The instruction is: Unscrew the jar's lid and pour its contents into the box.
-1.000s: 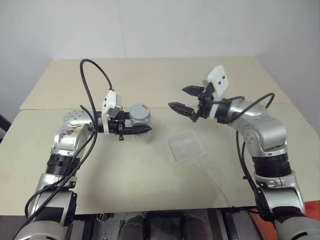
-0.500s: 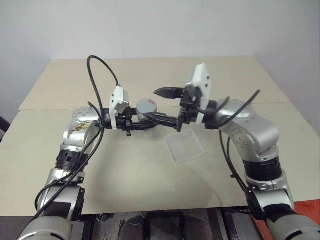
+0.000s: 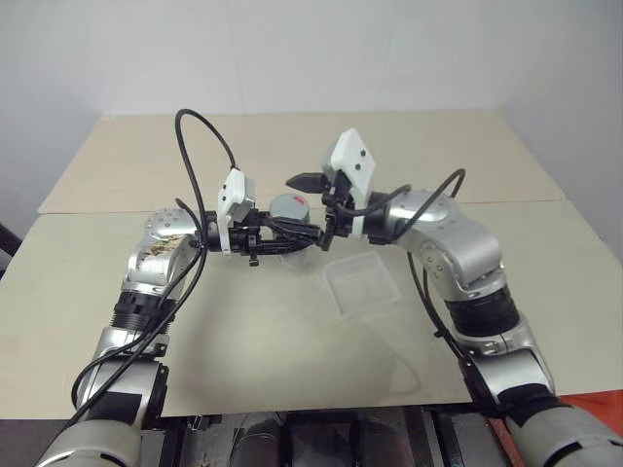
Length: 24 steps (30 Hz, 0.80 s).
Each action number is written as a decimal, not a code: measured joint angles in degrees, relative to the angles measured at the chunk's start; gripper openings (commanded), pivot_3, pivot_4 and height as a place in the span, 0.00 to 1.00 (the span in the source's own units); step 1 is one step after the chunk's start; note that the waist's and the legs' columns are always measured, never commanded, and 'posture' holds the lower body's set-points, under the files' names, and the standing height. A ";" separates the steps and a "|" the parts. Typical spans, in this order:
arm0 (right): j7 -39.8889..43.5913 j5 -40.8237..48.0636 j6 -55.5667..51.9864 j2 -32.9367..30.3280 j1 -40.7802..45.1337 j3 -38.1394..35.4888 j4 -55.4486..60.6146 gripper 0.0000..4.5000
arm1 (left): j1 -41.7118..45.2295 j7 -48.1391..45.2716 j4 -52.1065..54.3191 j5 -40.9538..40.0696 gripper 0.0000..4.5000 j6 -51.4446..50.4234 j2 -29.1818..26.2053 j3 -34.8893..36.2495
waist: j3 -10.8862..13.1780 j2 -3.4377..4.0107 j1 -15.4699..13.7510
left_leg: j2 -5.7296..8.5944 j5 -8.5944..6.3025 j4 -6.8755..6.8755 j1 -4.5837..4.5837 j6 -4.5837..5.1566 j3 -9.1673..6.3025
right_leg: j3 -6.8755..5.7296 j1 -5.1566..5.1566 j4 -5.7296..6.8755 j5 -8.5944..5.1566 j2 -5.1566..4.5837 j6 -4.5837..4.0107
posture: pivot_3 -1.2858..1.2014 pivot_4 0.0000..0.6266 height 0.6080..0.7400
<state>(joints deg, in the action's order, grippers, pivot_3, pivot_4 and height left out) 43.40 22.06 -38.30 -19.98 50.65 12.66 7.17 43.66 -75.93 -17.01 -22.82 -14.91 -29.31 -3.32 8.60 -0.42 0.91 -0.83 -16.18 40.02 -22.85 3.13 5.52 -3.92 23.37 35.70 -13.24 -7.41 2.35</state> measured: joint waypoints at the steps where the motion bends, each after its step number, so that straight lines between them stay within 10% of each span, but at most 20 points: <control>1: 0.39 0.30 0.03 -0.53 -0.20 -0.18 0.24 1.00 | -0.08 0.00 0.05 0.00 0.43 -0.01 -0.19 0.05 | 0.00 0.00 0.00 | 0.00 0.00 0.00 0.00 0.00 0.00 | 0.00 0.00 0.00 0.00 0.00 0.00 | 0.52 0.24 1.00; 24: 5.30 4.10 0.92 -8.92 -6.38 -7.99 3.46 1.00 | -1.25 -1.12 0.68 0.03 0.43 -0.19 -1.74 1.08 | 0.00 0.00 -0.12 | -0.01 0.00 -0.01 -0.01 0.00 0.01 | 0.02 0.00 -0.02 0.00 0.01 0.00 | 0.52 0.24 1.00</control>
<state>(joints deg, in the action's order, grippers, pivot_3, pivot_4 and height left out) 48.70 26.17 -37.38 -28.91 44.27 4.67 10.63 42.41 -77.05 -16.33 -22.79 -15.10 -31.05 -2.24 8.60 -0.42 0.79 -0.85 -16.19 40.01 -22.86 3.14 5.54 -3.90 23.38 35.68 -13.24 -7.40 2.34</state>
